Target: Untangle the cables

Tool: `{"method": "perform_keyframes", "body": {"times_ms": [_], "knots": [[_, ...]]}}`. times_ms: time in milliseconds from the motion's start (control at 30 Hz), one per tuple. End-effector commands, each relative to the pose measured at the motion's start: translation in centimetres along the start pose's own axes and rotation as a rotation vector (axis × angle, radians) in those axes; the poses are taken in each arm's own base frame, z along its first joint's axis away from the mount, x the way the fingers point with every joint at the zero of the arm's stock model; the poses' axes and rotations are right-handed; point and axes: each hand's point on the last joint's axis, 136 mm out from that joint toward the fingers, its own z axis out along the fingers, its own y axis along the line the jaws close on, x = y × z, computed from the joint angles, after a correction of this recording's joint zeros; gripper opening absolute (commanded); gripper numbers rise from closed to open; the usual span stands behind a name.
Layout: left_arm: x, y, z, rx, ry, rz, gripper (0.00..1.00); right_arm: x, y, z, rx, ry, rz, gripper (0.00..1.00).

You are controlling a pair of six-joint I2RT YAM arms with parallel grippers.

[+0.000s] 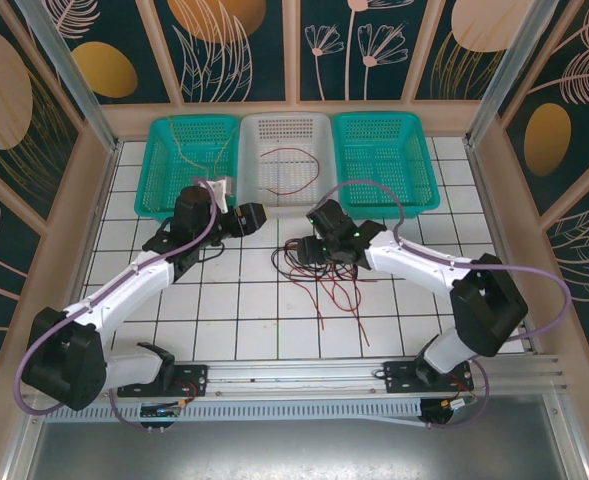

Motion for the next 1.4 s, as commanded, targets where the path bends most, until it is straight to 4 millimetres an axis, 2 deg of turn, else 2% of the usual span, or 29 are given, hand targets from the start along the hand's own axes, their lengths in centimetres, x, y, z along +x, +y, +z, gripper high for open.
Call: {"method": "perform_keyframes", "body": {"times_ms": [0,133,233,300,367,500,633,800,967,1200,1367], "knots": [[-2.1,-2.5,-1.0,0.092,-0.08,-0.003,0.64,-1.3,-1.3,0.3,0.111,-0.033,-0.071,0.54],[-1.7,-1.5,-0.8,0.053,-0.069,-0.006,0.62,-0.9,-1.2,1.4,0.102,-0.01,-0.107,0.47],[-1.8,-1.1,-0.9,0.035,-0.082,-0.014,0.61,-0.9,-1.3,1.7,0.11,-0.008,-0.105,0.33],[-1.9,-1.1,-0.8,0.034,-0.087,-0.019,0.61,-1.5,-0.9,1.2,0.102,-0.033,-0.104,0.21],[-1.9,-1.1,-0.7,0.041,-0.088,-0.023,0.61,-2.2,-0.4,0.3,0.082,-0.066,-0.106,0.15],[-2.2,-1.2,-0.4,0.048,-0.096,-0.021,0.61,-4.1,1.4,-2.9,0.024,-0.164,-0.139,0.06],[-3.8,-2.0,-0.4,0.051,-0.134,0.011,0.62,-6.1,2.7,-7.2,-0.031,-0.265,-0.156,0.03],[-5.3,-4.5,-0.5,0.163,-0.17,0.016,0.64,-7.9,5.3,-13.5,-0.189,-0.378,-0.179,0.02],[-5.8,-6.7,-0.8,0.292,-0.192,-0.014,0.65,-9.7,6.5,-18.7,-0.275,-0.494,-0.171,0.02],[-6.1,-9.5,-2.2,0.443,-0.204,0.002,0.69,-12.1,7.5,-24.1,-0.394,-0.628,-0.136,0.02],[-6.4,-10.4,-3.2,0.488,-0.228,0.017,0.71,-13.3,7.1,-26.8,-0.476,-0.697,-0.095,0.02]]}}
